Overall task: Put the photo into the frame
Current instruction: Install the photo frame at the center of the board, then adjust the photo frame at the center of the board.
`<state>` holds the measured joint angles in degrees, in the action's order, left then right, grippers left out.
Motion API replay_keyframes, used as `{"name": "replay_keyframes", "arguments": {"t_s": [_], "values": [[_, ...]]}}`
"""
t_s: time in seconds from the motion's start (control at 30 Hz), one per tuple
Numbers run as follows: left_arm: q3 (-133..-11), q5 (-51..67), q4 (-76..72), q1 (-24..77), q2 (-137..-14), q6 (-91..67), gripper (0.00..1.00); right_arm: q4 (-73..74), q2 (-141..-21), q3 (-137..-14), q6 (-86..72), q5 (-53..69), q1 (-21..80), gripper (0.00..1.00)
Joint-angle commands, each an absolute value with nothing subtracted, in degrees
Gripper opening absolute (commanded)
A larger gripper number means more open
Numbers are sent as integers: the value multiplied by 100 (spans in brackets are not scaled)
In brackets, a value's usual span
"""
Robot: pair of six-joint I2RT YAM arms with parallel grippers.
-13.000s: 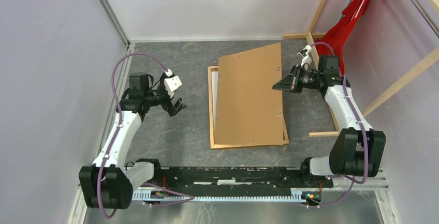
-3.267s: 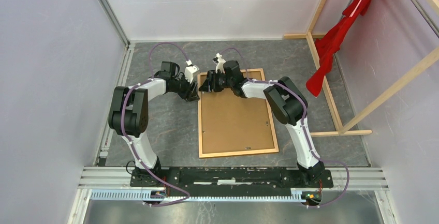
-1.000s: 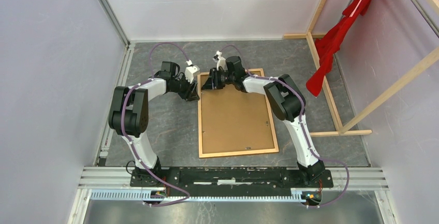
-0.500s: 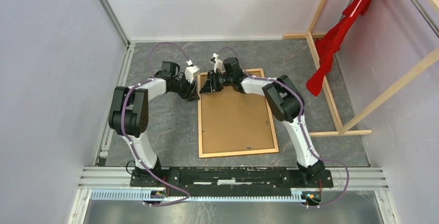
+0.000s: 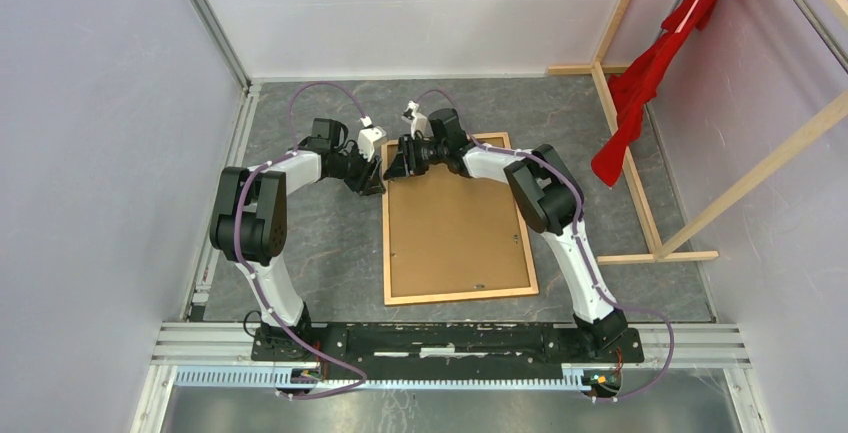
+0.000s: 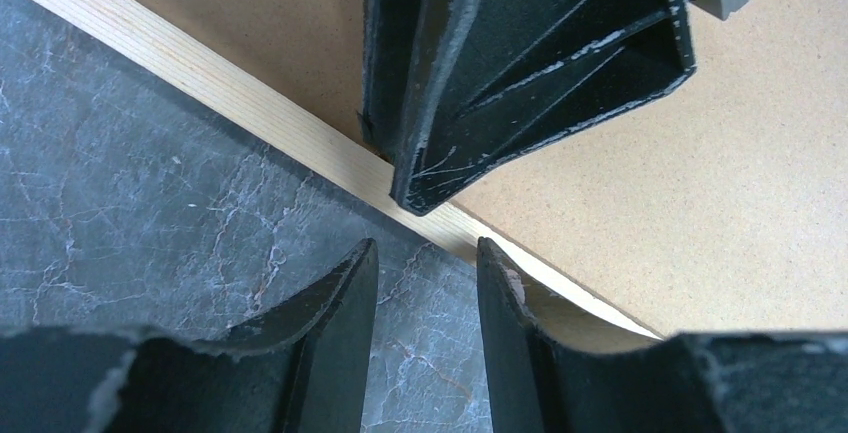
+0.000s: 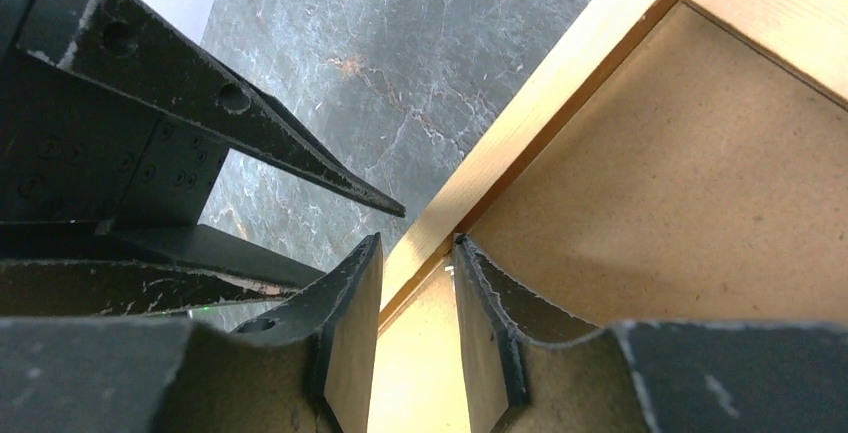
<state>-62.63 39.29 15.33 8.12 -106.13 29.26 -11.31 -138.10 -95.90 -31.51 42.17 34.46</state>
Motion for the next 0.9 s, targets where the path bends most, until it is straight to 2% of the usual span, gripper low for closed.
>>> {"name": "replay_keyframes", "arguments": {"t_s": [0.0, 0.2, 0.3, 0.4, 0.6, 0.73, 0.87], "values": [[-6408, 3719, 1752, 828, -10630, 3252, 48, -863, -13931, -10035, -2937, 4367, 3468, 40], [-6608, 3400, 2303, 823, -10261, 3795, 60, -705, -12852, -9774, -2778, 3673, 2982, 65], [-6582, 3229, 2639, 813, -9989, 4166, 64, -470, -12013, -9223, -2582, 3135, 2643, 79], [-6408, 3099, 2943, 817, -9748, 4541, 66, -53, -11043, -8352, -2462, 2367, 2206, 96], [-5641, 2760, 2900, 1073, -9278, 4870, 65, -47, -9432, -5982, -2714, 874, 1296, 98], [-5119, 2368, 2736, 1395, -8919, 5036, 65, -266, -9077, -5228, -2831, 822, 1040, 98], [-4746, 2112, 2734, 1673, -8629, 5149, 65, -440, -9340, -5080, -2912, 1230, 1009, 98]]}}
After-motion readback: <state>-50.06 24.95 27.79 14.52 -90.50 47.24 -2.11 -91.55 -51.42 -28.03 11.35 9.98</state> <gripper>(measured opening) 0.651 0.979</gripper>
